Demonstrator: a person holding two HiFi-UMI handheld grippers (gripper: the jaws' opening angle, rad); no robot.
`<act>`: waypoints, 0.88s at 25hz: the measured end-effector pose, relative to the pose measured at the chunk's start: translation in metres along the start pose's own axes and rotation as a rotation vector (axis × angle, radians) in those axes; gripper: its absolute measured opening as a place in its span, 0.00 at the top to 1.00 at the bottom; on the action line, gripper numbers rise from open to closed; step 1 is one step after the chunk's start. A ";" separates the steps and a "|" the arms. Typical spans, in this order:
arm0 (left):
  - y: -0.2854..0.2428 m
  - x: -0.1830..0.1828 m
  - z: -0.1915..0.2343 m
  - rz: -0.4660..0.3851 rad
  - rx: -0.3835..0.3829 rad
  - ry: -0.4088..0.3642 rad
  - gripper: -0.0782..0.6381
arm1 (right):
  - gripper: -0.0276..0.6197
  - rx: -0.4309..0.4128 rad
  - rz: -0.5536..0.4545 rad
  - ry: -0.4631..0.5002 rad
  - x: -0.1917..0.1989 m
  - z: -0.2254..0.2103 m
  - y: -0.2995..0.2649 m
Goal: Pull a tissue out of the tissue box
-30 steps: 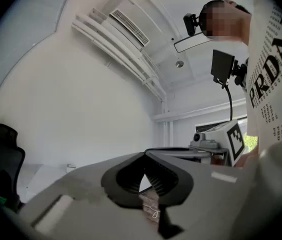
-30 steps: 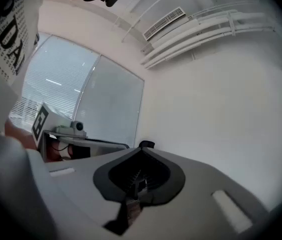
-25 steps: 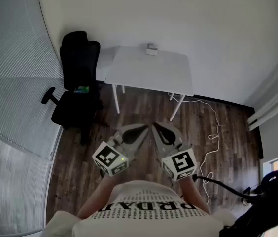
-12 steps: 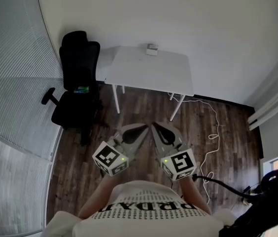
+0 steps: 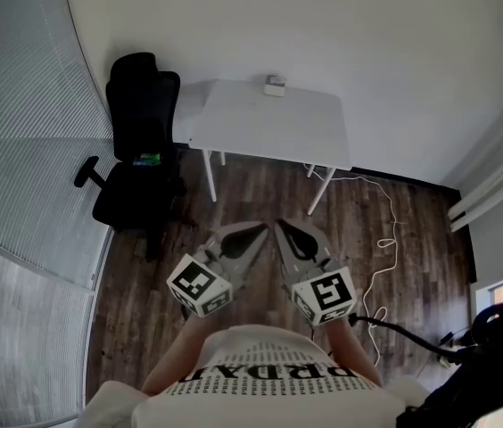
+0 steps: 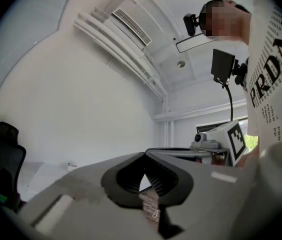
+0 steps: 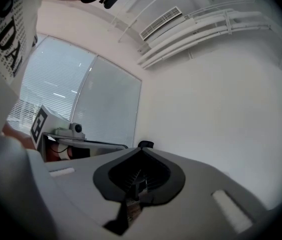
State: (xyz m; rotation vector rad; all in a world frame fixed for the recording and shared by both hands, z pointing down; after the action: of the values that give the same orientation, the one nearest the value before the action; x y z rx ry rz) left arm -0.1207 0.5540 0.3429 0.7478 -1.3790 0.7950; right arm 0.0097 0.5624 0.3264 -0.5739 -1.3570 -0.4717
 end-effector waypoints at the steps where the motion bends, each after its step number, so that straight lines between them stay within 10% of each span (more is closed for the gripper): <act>1: 0.000 0.000 0.000 0.000 -0.002 0.002 0.90 | 0.95 0.000 0.001 -0.002 0.000 0.000 0.000; 22: 0.034 0.011 0.017 0.017 0.034 0.027 0.90 | 0.91 0.042 0.061 0.021 0.011 0.033 -0.021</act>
State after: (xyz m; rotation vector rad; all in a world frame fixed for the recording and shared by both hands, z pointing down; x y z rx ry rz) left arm -0.1583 0.5591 0.3548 0.7498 -1.3518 0.8415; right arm -0.0266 0.5670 0.3436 -0.5729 -1.3222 -0.3982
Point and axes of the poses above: the fingertips, and each gripper's own axes: y backward along the fingers, z to its left, x out of its underside, the point moved 8 cm from there along y, backward along the fingers, and after that the axes turned 8 degrees about z, right-handed, at the moved point
